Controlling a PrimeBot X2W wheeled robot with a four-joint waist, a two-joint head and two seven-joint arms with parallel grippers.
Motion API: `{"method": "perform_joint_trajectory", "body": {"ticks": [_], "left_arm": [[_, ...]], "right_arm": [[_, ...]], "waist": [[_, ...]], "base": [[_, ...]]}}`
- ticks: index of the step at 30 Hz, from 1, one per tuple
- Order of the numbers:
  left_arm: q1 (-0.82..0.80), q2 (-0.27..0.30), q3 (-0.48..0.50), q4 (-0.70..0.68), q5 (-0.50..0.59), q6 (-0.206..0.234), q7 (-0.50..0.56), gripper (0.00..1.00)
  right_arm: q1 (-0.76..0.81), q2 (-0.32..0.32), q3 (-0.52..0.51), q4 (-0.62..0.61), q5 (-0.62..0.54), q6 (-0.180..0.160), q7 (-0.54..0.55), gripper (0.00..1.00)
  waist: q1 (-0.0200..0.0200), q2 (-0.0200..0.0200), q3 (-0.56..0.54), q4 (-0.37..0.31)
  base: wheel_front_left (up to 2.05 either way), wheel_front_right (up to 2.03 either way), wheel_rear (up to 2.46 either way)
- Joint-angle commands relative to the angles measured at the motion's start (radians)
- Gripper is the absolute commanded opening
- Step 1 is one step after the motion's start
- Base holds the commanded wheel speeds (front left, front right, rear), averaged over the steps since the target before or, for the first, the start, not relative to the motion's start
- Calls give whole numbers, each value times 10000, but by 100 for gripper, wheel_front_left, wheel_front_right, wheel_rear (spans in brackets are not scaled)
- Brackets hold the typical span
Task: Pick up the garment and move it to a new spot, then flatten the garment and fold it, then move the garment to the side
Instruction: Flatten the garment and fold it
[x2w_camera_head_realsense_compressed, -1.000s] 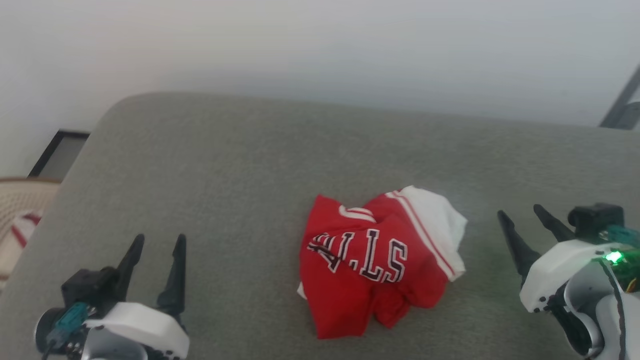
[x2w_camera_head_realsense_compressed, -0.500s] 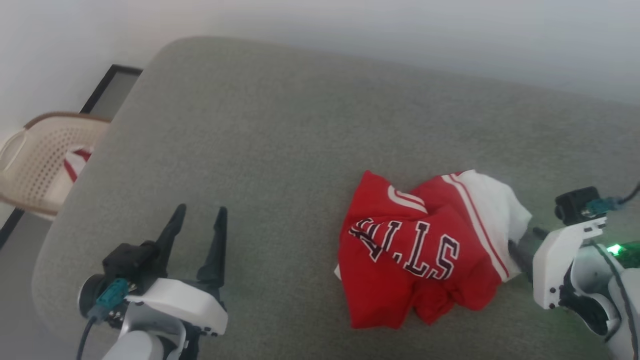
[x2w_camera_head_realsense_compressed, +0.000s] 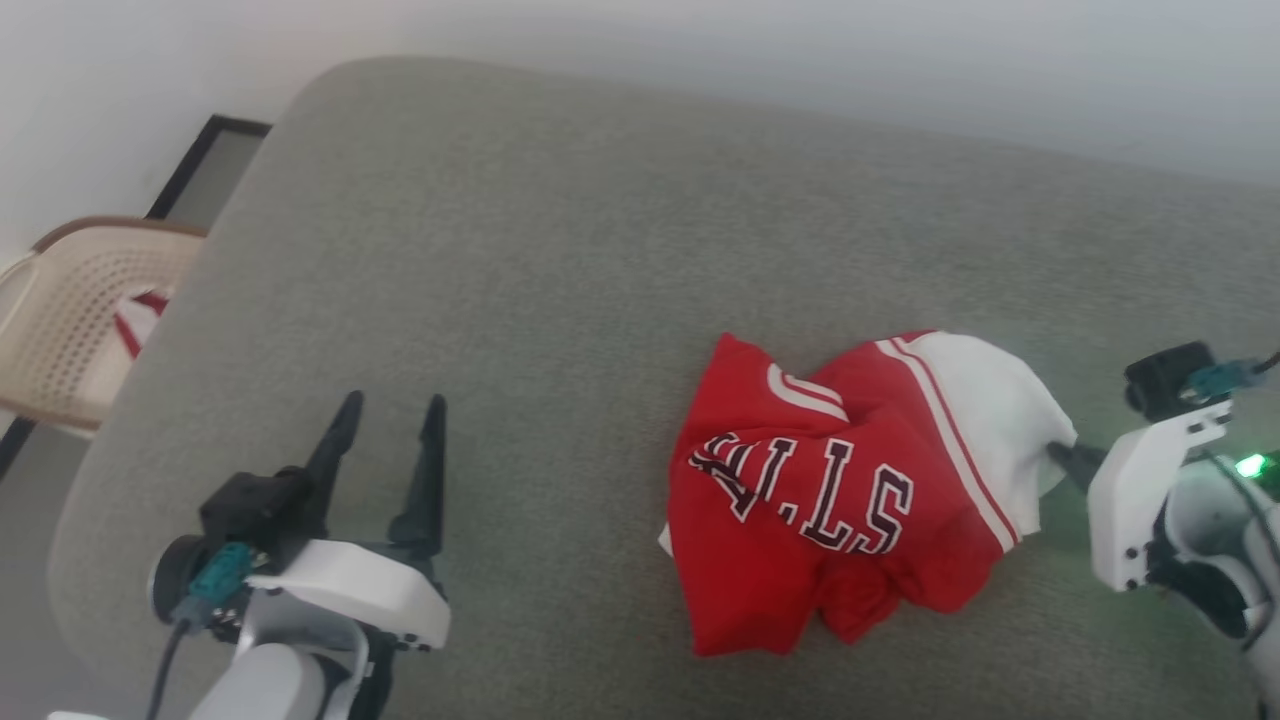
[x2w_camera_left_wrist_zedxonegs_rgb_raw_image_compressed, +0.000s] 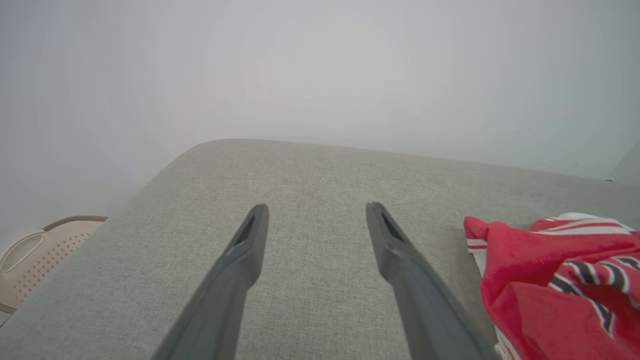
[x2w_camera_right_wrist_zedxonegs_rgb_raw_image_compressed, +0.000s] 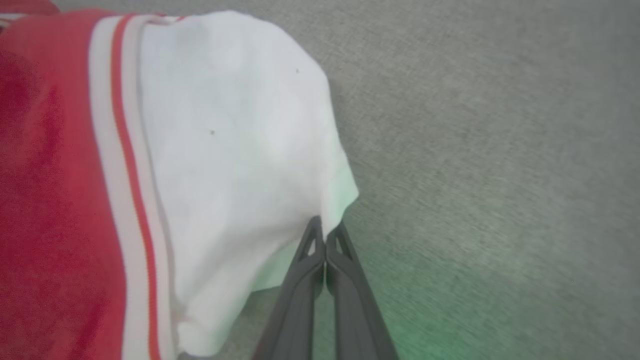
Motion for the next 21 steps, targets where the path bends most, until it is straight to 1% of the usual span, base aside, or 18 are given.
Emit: {"method": "perform_joint_trajectory", "body": {"ticks": [1, 5, 6, 8, 12, 13, 14, 17, 21], "left_arm": [[111, 108, 105, -10, -41, 55, -54, 100], [254, 263, 211, -109, -91, 126, -29, 100], [254, 263, 211, -109, -91, 126, -29, 100], [331, 373, 256, -188, -109, 141, 31, 100], [416, 437, 307, -252, -158, 200, 66, 100], [418, 458, 315, -245, -167, 205, 87, 100], [418, 458, 315, -245, -167, 205, 87, 100], [361, 503, 305, -263, -197, 168, 114, 100], [208, 501, 251, -218, -215, 117, 151, 100]], "right_arm": [[-37, -129, -70, -156, 75, -13, -119, 0], [176, -578, -466, -533, 153, -13, -196, 0], [176, -578, -466, -533, 153, -13, -196, 0], [438, -957, -933, -794, 177, -13, -119, 0], [940, -1364, -1751, -932, 218, -13, 60, 0], [1087, -1368, -1995, -968, 215, -13, 96, 0], [1087, -1368, -1995, -968, 215, -13, 96, 0], [1533, -1407, -2767, -783, 272, -13, 251, 0], [2071, -1115, -3487, -362, 135, -12, 444, 0]], "waist": [[0, 0, -137, -235], [0, 0, -304, -610], [0, 0, -304, -610], [0, 0, -392, -852], [0, 0, -474, -1133], [0, 0, -494, -1193], [0, 0, -494, -1193], [0, 0, -500, -1315], [0, 0, -486, -1371]], "base": [[0, 0, 0], [0, 0, 0], [0, 0, 0], [0, 0, 0], [0, 0, 0], [0, 0, 0], [0, 0, 0], [0, 0, 0], [0, 0, 0]]}}
